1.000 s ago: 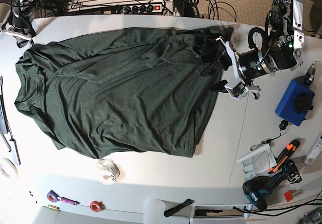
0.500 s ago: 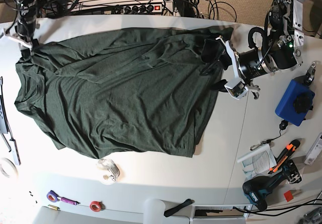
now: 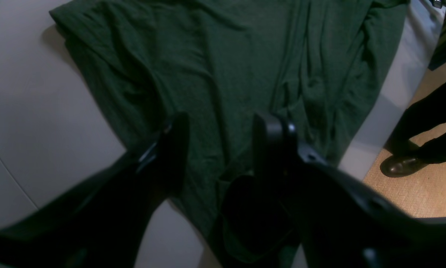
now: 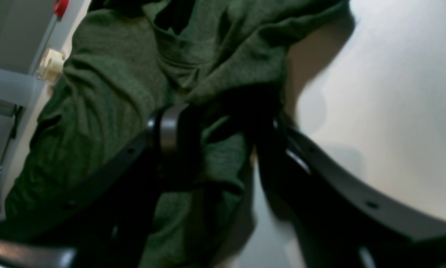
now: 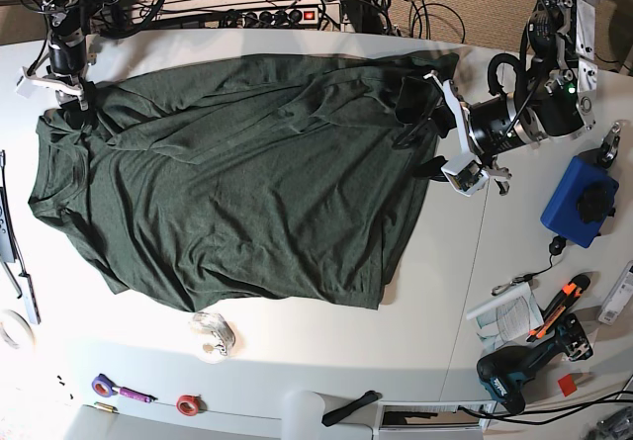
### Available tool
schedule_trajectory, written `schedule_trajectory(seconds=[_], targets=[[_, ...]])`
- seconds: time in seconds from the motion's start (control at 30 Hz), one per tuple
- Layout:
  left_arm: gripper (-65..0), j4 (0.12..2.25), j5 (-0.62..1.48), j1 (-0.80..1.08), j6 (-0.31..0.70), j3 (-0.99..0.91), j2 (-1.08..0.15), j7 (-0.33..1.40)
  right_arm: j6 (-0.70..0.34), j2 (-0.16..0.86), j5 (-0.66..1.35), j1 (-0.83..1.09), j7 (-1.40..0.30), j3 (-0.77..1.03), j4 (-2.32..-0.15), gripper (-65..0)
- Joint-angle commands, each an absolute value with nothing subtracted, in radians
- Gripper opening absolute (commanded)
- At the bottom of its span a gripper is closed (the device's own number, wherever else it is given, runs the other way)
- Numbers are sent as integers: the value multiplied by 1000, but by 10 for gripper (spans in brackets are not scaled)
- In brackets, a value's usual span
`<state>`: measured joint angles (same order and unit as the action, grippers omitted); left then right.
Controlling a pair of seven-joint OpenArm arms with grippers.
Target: Layout the t-shirt on the table in an organized manner, then fold the t-shirt properly
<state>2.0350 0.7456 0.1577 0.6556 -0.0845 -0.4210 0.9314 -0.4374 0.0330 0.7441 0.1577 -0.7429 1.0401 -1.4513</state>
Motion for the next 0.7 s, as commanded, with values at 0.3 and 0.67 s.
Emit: schedule_trajectory(seconds=[0.3, 0.67], targets=[[-365, 2051, 814, 149, 698, -88, -434, 956, -416, 135, 664, 155, -783, 1042, -1460, -650], [-365, 2049, 949, 179, 698, -88, -452, 1172, -439, 160, 669, 155, -854, 1042, -1460, -650]])
